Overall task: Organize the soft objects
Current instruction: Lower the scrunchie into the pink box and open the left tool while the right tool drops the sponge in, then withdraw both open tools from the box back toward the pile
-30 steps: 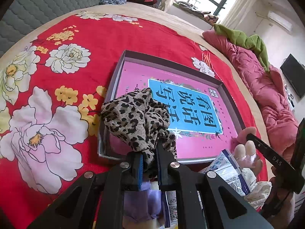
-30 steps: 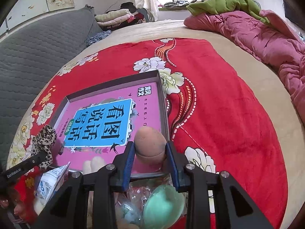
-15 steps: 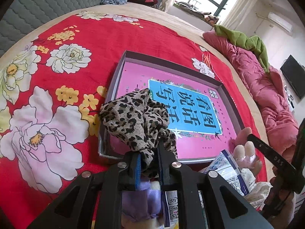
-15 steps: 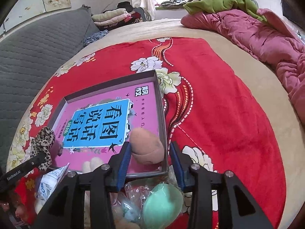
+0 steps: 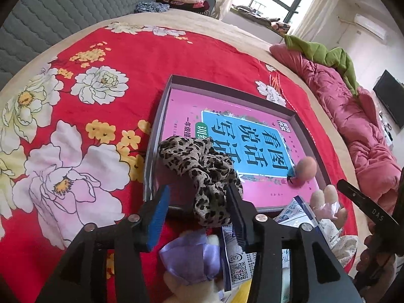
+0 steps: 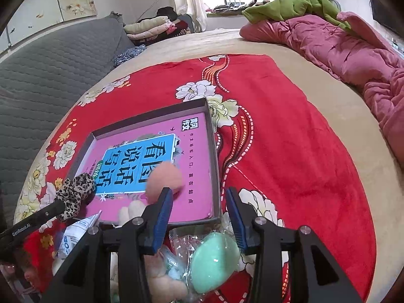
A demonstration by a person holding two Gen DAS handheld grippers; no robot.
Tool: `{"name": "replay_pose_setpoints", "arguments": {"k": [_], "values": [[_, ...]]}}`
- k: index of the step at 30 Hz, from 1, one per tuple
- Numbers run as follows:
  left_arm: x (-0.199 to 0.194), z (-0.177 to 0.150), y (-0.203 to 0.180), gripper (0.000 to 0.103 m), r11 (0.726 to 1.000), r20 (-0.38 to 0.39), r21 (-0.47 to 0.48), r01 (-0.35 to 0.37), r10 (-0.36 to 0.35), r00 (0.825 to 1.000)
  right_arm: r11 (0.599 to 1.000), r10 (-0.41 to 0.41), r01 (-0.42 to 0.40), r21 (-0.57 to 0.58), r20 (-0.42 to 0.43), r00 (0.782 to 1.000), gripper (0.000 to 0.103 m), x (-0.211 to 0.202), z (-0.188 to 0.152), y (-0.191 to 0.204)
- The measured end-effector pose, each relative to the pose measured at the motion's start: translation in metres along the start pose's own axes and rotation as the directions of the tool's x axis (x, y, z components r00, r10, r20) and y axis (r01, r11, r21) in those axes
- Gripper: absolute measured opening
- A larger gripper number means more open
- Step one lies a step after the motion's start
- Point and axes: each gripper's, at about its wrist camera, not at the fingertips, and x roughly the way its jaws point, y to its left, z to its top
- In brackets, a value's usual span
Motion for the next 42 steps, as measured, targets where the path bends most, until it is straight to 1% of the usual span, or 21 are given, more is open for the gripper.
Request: {"name": "replay_pose_setpoints", "arguments": {"k": [2,4,7,10,16,19,24,27,29,34,39,42], "values": [[-0.003,-0.001,0.0,0.055,1.0,0.004,-0.002,0.003,-0.003,1.0,1.0,0.007,-0.007,0.003,0.003,1.0,0.044,-0.002,-0.001,0.0],[-0.006,-0.002,0.001,0.058,1.0,0.005,-0.002,0.005,-0.005,1.0,1.0,0.007,-0.007,0.002,0.004,1.0,0.044,-0.005,-0.001,0.001],[-0.013,-0.004,0.001,0.059,1.0,0.021,0.003,-0.002,0.002,1.0,1.0,0.013,-0.013,0.002,0.011,1.0,0.045,-0.01,-0.002,0.001],[-0.023,-0.004,0.002,0.063,1.0,0.046,-0.003,0.001,-0.001,0.999,1.0,0.018,-0.018,0.003,0.018,1.0,0.049,-0.015,-0.003,0.002],[-0.045,-0.004,0.003,0.069,1.0,0.095,-0.021,0.019,-0.017,0.995,0.999,0.033,-0.033,-0.008,0.034,0.999,0.05,-0.027,-0.006,0.002],[-0.055,-0.005,0.002,0.073,1.0,0.109,-0.022,0.015,-0.013,0.994,0.999,0.038,-0.038,-0.01,0.046,0.998,0.054,-0.033,-0.007,0.001],[-0.068,-0.008,-0.001,0.074,1.0,0.129,-0.016,-0.002,0.004,0.992,0.999,0.042,-0.042,-0.003,0.065,0.997,0.055,-0.043,-0.007,-0.003],[-0.077,-0.01,-0.003,0.074,1.0,0.143,0.005,-0.019,0.018,0.99,0.999,0.047,-0.046,-0.005,0.076,0.996,0.056,-0.049,-0.007,-0.005],[-0.083,-0.011,-0.006,0.074,0.999,0.154,0.01,-0.03,0.028,0.988,0.999,0.051,-0.05,-0.006,0.091,0.995,0.06,-0.054,-0.007,-0.007],[-0.096,-0.013,-0.011,0.075,0.999,0.166,0.019,-0.027,0.024,0.986,0.998,0.063,-0.063,-0.005,0.113,0.992,0.061,-0.066,-0.006,-0.012],[-0.108,-0.017,-0.018,0.075,0.998,0.187,0.042,-0.047,0.038,0.982,0.997,0.076,-0.078,0.004,0.147,0.986,0.063,-0.082,-0.007,-0.017],[-0.114,-0.019,-0.019,0.075,0.997,0.195,0.047,-0.06,0.05,0.98,0.997,0.074,-0.072,-0.016,0.162,0.984,0.065,-0.09,-0.009,-0.017]]}}
